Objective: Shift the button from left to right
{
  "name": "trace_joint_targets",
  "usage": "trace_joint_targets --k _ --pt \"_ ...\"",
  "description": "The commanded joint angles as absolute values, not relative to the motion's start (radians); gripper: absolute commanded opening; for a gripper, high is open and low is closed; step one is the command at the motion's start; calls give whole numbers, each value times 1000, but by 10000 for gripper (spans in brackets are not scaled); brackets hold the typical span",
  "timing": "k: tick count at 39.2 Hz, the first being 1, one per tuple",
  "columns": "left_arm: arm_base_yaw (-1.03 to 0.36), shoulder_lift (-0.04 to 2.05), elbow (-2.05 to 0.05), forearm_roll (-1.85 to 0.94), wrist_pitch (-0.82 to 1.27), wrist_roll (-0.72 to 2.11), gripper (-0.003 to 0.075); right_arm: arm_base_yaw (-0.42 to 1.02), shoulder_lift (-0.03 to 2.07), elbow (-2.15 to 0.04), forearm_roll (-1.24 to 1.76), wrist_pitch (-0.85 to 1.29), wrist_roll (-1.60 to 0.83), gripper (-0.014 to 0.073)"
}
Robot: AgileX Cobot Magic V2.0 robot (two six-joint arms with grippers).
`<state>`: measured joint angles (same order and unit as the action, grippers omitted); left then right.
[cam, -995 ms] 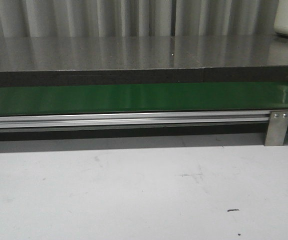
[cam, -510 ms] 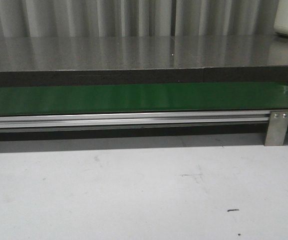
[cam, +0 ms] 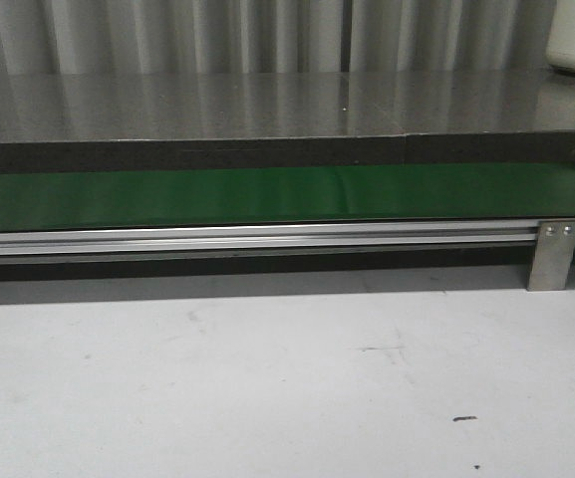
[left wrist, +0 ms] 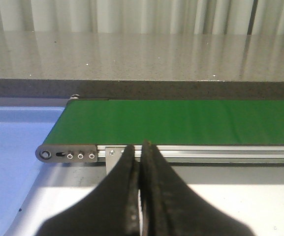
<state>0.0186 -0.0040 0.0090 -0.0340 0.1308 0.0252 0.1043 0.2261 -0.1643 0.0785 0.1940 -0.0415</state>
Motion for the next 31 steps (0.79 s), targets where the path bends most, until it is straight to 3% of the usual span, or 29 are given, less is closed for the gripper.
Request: trace_joint_targets --k 1,6,14,31 --pt "12 -22 36 -34 41 15 -21 105 181 -95 71 48 -52 -68" --pt "12 -22 36 -34 41 15 -21 105 102 16 71 32 -52 -68" --pt "12 -22 36 -34 41 15 -21 105 -26 19 71 128 -52 -68" --pt "12 -22 36 -34 41 15 -21 105 -22 19 71 115 -52 -68"
